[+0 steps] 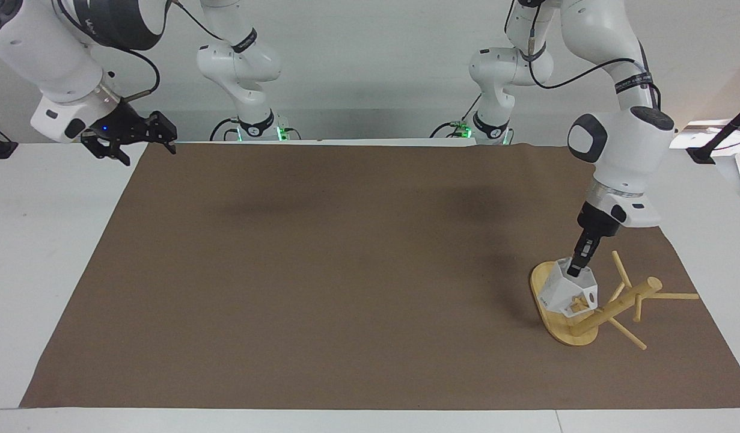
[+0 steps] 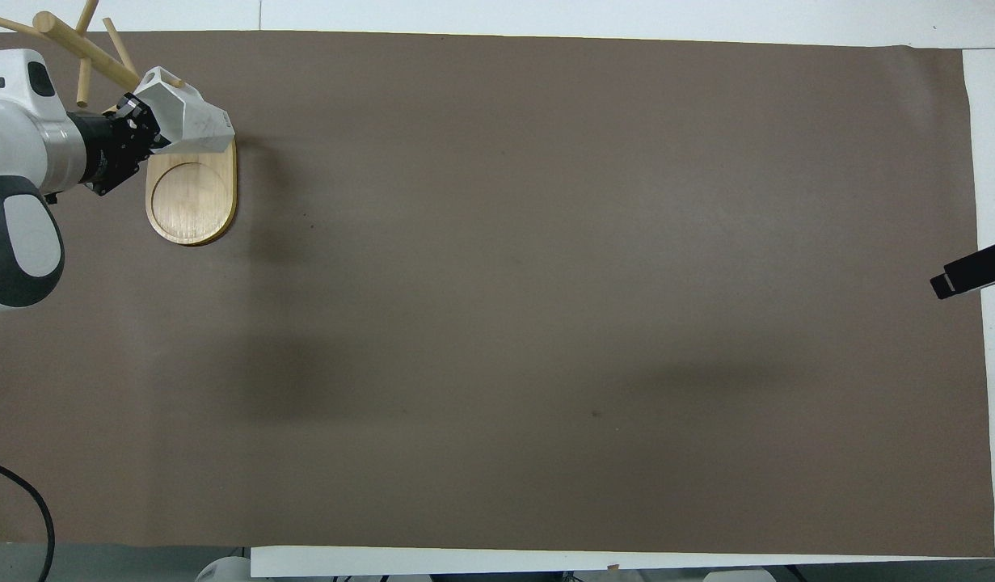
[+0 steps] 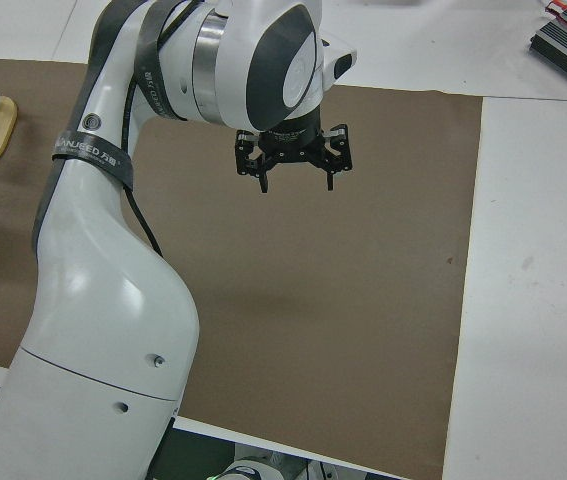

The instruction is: Hang cup on rack

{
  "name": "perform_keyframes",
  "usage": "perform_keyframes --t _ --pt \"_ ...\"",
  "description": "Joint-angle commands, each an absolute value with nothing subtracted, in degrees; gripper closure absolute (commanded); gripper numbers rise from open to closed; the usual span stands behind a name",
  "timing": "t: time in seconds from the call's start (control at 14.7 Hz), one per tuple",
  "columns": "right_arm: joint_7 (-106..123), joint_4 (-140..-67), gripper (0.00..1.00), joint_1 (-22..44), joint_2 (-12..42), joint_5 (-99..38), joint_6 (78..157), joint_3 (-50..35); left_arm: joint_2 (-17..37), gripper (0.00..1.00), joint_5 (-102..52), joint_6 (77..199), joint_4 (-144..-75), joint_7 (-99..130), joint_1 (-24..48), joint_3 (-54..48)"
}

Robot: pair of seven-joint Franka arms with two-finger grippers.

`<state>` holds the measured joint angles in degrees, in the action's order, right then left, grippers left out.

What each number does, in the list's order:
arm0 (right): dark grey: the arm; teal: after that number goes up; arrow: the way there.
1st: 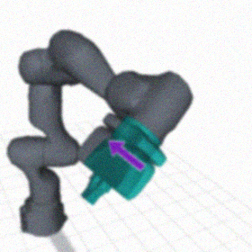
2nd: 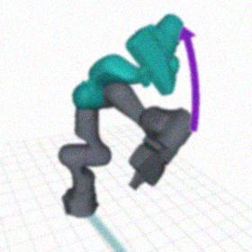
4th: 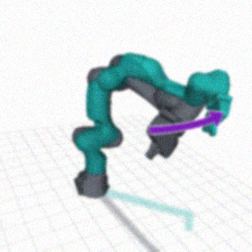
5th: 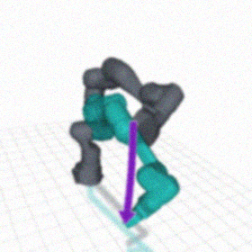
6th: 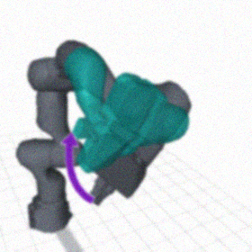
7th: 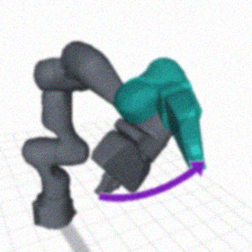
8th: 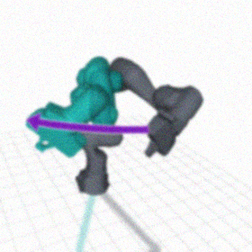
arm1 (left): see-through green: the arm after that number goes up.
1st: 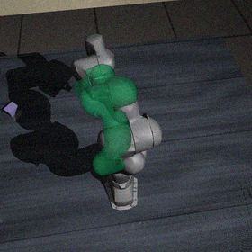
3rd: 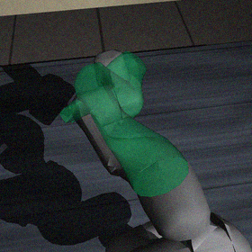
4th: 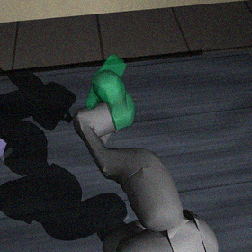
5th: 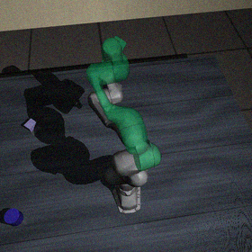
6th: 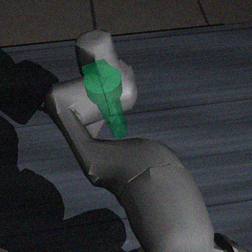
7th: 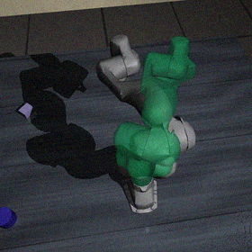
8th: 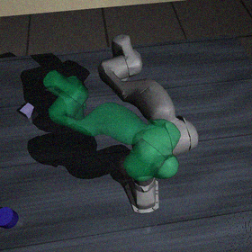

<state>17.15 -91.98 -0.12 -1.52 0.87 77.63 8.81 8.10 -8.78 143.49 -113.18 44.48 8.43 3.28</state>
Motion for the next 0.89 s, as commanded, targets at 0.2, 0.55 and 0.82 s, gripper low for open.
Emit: perform_keyframes --t 0.2,0.55,0.82 --pt "10.0 -96.4 0.0 1.9 -3.3 2.3 79.8 13.1 6.7 0.0 -8.3 135.9 -114.1 36.3 5.5 3.1" --pt "8.2 -93.3 0.0 2.1 -1.9 2.2 79.0 11.9 -2.4 0.0 1.6 110.9 -110.8 23.7 5.0 3.1" --pt "7.5 -92.9 0.0 2.7 -2.8 2.0 78.7 11.9 -4.0 0.0 6.6 94.0 -100.3 16.3 5.7 2.5"
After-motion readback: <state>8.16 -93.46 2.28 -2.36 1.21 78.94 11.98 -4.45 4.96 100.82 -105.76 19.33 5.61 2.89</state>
